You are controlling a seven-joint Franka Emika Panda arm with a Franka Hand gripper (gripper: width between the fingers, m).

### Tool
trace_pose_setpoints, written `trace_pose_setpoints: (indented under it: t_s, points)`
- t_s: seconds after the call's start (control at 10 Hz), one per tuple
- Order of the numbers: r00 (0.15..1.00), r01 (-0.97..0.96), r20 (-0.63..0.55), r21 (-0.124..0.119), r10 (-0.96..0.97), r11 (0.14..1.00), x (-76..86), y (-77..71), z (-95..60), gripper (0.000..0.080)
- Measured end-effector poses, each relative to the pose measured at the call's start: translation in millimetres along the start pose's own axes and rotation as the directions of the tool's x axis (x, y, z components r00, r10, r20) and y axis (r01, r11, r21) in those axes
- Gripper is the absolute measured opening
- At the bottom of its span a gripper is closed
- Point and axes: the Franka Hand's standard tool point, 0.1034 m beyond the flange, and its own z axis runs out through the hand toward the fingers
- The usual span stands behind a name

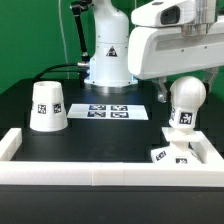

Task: Assemble lamp

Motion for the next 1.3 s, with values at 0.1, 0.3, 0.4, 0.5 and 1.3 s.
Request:
trace_pose_setpoints:
  t_s: [0.1,0.3,0.4,0.5,1.3]
  points:
    - [1.000,0.003,-0.001,0.000,-0.003,1.000,0.3,-0.2,-0.1,0.0698]
    - [0.999,0.028,-0.015,-0.006,-0.028,1.000,2.2,2.1,-0.7,0.0698]
    - [0.999,0.046,-0.018,-0.007,-0.047,0.999,3.0,3.5,-1.8,0.0607]
    - [0.997,0.070,-0.017,-0.007,-0.070,0.998,2.5,5.1,-1.9,0.0607]
    - [0.967,-0.254,0.001,0.016,0.254,0.967,-2.9,7.2,-1.1,0.0579]
